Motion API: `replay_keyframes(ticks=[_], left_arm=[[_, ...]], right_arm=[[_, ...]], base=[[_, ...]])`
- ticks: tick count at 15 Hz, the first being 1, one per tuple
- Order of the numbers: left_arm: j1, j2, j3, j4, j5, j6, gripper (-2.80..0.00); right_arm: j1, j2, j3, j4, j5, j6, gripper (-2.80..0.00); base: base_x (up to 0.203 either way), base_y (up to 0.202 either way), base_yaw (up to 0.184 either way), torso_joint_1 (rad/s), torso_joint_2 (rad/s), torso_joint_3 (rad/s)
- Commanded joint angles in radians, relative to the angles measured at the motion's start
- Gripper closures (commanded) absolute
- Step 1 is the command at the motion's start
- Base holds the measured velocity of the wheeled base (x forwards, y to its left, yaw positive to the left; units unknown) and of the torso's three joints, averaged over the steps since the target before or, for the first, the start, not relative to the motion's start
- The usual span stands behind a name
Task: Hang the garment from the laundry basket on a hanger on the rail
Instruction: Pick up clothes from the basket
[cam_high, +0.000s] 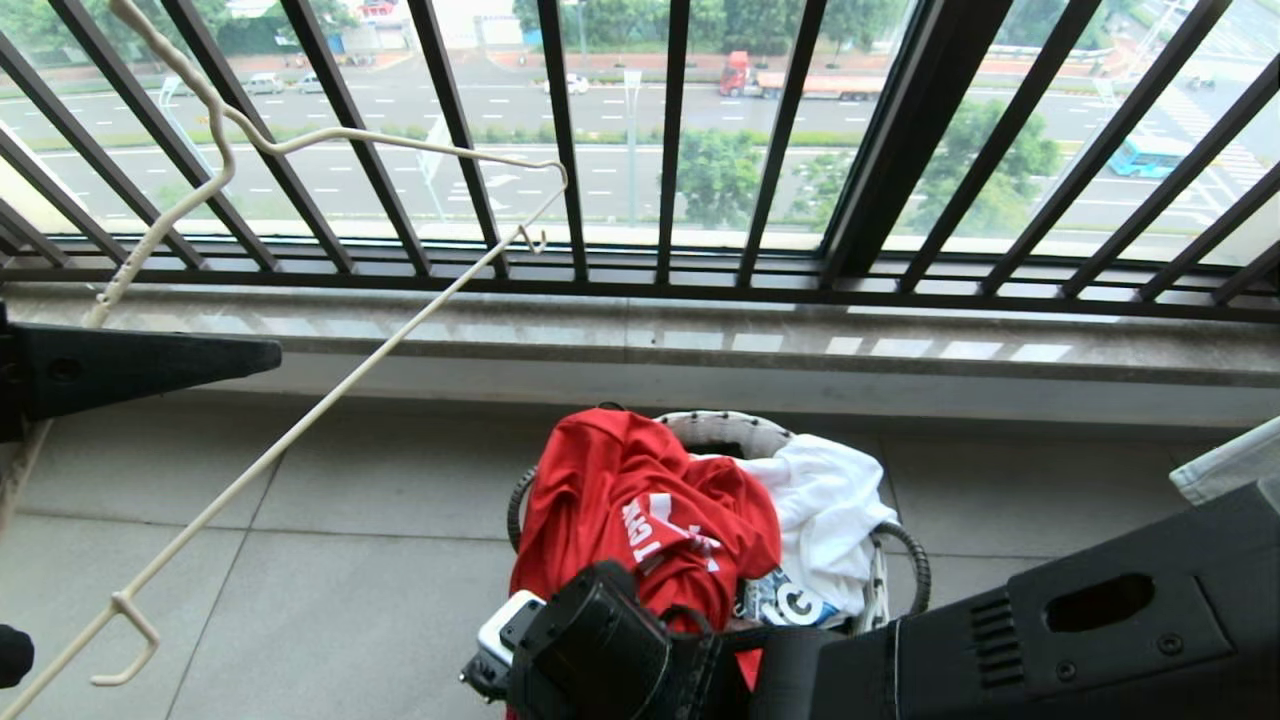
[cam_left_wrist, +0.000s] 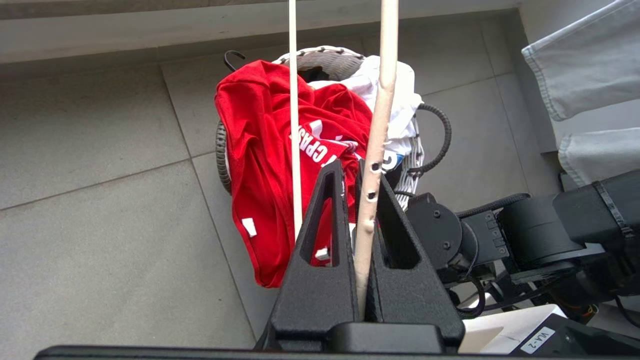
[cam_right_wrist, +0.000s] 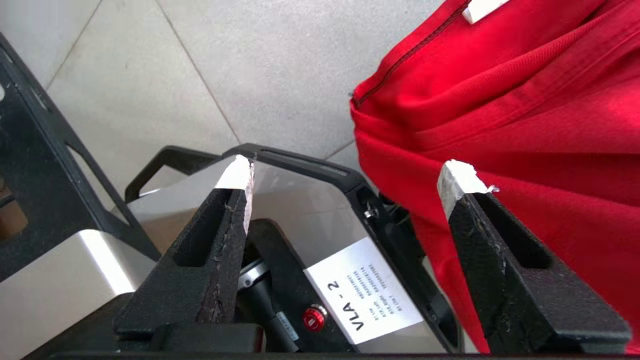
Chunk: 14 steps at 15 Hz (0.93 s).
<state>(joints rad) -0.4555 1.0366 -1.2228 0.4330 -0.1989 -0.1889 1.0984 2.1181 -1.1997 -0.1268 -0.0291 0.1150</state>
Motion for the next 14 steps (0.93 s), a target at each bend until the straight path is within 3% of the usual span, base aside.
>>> replay_keyframes(ticks=[1,9,12,13,14], left_arm=[[0.000,-0.001,0.000,0.003,0.000,-0.001,0.00],[0.000,0.002,-0.003,0.003,0.000,-0.001,0.00],[0.000,0.003,-0.001,0.003,0.000,-0.001,0.00],[0.000,0.006,-0.001,0.003,0.000,-0.001,0.00],[0.000,0.008,-0.001,0.003,0.000,-0.001,0.00]], right_arm=[[-0.043,-0.009,-0.034,-0.002,-0.017,-0.053,0.00],[-0.110,0.106,-0.183,-0.021,-0.154,-0.234,0.00],[-0.121,0.138,-0.187,-0.127,-0.220,-0.307,0.00],[-0.121,0.148,-0.186,-0.169,-0.243,-0.325,-2.80],[-0.121,0.159,-0.186,-0.221,-0.261,-0.354,-2.80]], base=[[0.000,0.000,0.000,0.000,0.00,0.000],[0.000,0.000,0.000,0.000,0.00,0.000],[0.000,0.000,0.000,0.000,0.00,0.000],[0.000,0.000,0.000,0.000,0.00,0.000],[0.000,0.000,0.000,0.000,0.00,0.000]])
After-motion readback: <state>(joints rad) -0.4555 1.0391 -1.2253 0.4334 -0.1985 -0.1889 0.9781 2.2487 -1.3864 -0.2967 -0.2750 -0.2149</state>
